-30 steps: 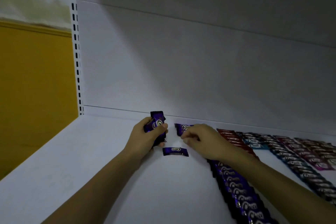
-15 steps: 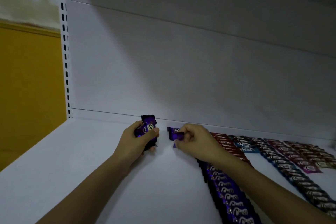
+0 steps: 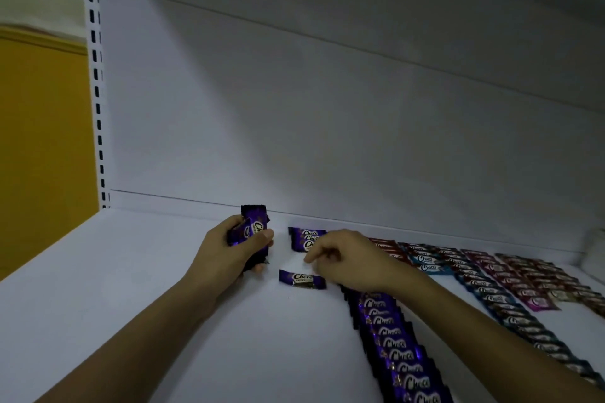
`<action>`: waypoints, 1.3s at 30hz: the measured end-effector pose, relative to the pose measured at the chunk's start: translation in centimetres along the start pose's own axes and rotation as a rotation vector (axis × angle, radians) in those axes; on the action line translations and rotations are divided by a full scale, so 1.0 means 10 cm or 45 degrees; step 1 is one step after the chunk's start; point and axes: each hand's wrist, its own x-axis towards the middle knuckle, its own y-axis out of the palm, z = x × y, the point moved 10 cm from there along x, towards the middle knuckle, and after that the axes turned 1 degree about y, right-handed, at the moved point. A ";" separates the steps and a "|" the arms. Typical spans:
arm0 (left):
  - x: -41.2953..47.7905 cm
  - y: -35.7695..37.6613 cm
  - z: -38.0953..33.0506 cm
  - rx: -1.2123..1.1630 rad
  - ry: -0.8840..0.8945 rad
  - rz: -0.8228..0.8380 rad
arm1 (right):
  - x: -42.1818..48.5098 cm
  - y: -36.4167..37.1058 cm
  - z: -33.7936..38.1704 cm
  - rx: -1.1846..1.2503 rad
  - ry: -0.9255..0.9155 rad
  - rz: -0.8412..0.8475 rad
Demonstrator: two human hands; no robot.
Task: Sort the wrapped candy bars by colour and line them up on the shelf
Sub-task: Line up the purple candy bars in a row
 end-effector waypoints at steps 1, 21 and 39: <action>0.00 0.01 0.00 -0.003 0.000 0.008 | 0.01 -0.05 -0.04 -0.013 0.020 -0.034; 0.09 0.02 0.05 0.058 0.069 0.040 | 0.33 -0.11 -0.25 -0.530 0.085 -0.340; 0.03 0.17 -0.07 0.083 0.192 0.232 | 0.23 0.00 0.15 0.736 -0.026 -0.171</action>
